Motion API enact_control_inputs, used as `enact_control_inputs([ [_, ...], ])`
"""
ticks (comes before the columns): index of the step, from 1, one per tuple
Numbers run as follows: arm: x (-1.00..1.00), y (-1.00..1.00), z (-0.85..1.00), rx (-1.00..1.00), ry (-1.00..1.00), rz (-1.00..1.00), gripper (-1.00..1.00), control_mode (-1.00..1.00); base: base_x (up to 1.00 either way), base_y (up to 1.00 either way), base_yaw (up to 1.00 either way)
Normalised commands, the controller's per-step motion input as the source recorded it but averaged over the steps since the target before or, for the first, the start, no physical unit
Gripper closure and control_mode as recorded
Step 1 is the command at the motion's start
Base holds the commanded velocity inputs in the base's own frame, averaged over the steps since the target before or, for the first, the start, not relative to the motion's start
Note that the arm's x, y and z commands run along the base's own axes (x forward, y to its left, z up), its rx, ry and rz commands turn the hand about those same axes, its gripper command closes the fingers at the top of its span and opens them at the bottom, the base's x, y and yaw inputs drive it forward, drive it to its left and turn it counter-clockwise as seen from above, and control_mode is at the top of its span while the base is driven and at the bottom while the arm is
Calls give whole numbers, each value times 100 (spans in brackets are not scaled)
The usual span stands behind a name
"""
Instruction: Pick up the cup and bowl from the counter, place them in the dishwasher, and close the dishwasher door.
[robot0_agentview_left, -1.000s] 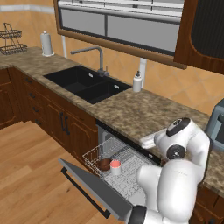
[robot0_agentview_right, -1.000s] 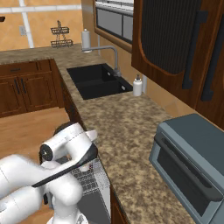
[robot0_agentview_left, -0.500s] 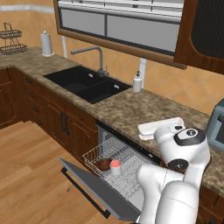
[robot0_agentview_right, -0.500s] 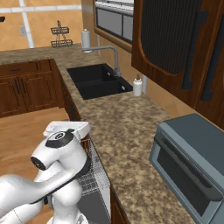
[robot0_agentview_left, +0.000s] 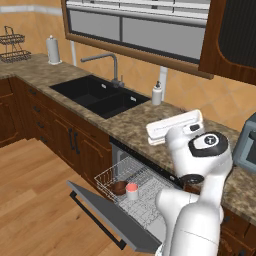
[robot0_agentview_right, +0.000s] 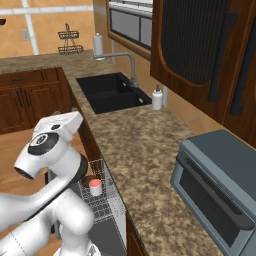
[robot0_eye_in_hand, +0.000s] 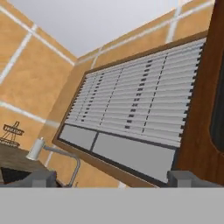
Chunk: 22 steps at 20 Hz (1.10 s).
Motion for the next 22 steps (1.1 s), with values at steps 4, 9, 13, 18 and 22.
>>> enact_control_inputs([
  [4,0,-14,71,-92,0,-15,-100,-100,0,0,0],
  [9,0,-24,34,-100,0,-16,-100,-100,0,0,0],
  [13,0,-45,4,-100,3,-23,-100,-100,0,0,0],
  [18,-2,-52,0,-100,0,-37,-100,-100,0,0,0],
  [22,-6,-53,0,-100,0,-40,-100,-100,0,0,0],
])
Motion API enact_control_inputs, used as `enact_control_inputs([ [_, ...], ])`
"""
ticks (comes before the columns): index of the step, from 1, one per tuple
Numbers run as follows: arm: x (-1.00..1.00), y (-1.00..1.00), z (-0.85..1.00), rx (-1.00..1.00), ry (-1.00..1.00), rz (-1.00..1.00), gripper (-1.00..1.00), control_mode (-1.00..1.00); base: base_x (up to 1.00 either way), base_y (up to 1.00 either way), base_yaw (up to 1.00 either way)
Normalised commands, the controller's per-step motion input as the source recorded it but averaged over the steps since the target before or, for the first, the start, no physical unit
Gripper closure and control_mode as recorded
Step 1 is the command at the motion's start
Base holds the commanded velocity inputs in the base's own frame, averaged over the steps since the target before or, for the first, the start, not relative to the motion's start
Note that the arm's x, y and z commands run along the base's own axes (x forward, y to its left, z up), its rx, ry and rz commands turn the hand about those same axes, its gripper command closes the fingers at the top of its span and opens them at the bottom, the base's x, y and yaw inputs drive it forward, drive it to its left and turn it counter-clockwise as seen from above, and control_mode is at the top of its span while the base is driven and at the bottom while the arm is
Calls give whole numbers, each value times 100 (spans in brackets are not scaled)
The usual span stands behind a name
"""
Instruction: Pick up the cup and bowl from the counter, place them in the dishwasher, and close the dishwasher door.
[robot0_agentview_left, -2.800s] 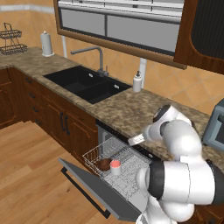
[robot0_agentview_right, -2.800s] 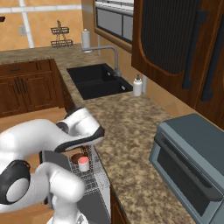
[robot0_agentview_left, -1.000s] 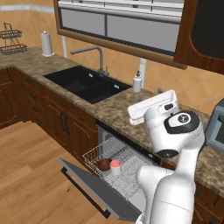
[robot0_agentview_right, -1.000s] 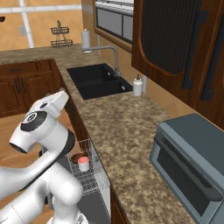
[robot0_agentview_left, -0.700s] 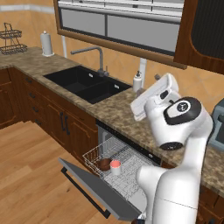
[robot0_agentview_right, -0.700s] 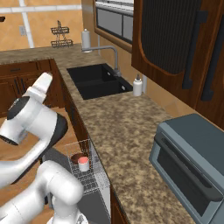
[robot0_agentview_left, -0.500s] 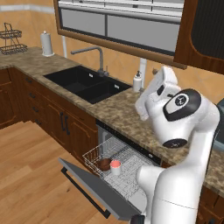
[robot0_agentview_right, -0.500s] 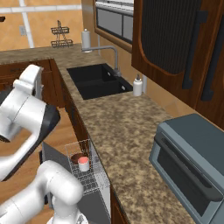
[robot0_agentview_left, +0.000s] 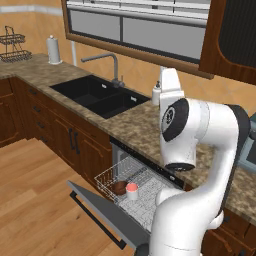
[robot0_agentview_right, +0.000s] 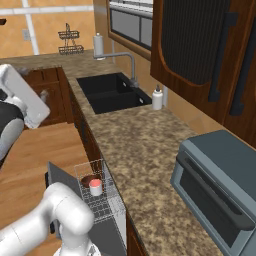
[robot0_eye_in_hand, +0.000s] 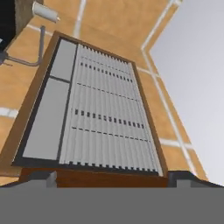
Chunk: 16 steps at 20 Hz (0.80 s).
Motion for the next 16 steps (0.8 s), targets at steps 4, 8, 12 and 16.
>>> enact_control_inputs([
  [4,-9,-57,0,-100,8,-40,-100,-100,0,0,0],
  [8,1,-57,-5,-97,47,-35,-100,-100,0,0,0],
  [12,3,-31,-6,-86,92,-19,-100,-100,0,0,0],
  [16,0,-31,-8,-87,96,-10,-100,-100,0,0,0],
])
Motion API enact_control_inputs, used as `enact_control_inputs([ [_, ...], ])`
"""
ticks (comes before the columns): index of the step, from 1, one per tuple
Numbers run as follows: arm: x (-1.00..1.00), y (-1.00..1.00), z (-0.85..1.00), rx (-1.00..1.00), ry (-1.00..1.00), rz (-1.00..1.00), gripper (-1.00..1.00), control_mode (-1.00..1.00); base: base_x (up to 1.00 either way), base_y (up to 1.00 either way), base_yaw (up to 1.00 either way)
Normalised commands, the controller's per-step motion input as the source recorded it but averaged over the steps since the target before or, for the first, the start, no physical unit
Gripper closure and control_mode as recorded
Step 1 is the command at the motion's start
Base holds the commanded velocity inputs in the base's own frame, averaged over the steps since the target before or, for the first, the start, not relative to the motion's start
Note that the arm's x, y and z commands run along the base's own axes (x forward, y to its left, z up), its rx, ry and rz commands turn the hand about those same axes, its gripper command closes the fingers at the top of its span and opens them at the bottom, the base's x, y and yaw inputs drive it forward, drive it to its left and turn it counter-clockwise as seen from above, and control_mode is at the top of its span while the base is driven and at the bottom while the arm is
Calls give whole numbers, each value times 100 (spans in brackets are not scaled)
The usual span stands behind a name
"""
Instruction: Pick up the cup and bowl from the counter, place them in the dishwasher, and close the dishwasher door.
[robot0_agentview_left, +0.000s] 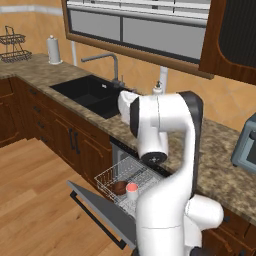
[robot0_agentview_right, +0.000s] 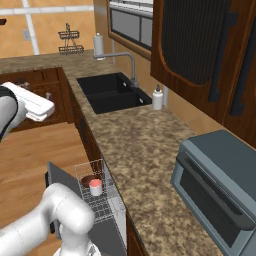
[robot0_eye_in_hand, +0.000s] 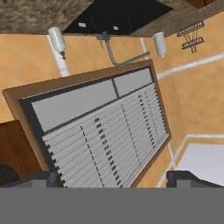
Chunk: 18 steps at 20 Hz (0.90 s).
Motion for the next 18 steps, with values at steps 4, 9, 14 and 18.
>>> enact_control_inputs([
  [4,10,-68,0,-100,67,-9,-100,-100,0,0,0],
  [9,32,-81,0,-100,29,-11,-100,-100,0,0,0],
  [14,35,-53,0,-100,15,-17,-100,-100,0,0,0],
  [18,30,-41,0,-100,19,-17,-100,-100,0,0,0],
])
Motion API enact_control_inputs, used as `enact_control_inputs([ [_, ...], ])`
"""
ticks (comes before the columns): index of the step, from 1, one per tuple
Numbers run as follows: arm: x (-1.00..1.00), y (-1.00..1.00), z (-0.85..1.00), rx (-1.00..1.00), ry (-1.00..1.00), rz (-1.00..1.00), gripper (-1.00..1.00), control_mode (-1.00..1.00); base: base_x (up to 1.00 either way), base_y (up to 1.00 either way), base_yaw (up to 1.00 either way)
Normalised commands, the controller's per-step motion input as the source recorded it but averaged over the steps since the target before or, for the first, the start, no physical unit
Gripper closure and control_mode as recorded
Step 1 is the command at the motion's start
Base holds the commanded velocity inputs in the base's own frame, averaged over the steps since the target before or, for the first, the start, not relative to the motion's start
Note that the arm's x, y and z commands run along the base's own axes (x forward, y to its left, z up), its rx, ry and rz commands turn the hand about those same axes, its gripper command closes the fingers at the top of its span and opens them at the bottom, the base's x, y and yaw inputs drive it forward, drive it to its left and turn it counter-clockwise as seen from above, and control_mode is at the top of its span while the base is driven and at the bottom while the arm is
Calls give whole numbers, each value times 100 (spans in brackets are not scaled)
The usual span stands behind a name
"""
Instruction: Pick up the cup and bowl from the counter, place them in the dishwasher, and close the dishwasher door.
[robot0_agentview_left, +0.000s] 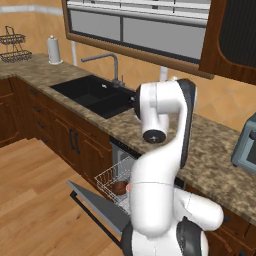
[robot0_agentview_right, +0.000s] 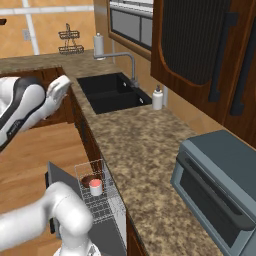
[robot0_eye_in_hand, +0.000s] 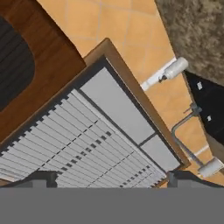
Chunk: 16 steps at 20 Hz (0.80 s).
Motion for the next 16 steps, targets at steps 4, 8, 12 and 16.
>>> enact_control_inputs([
  [4,-23,51,-9,-90,-20,2,-100,-100,0,0,0],
  [8,-49,66,-15,59,-9,25,-100,-100,0,0,0],
  [12,0,52,-15,86,-3,40,-100,-100,0,0,0],
  [16,0,49,-11,85,-2,42,-100,-100,0,0,0],
])
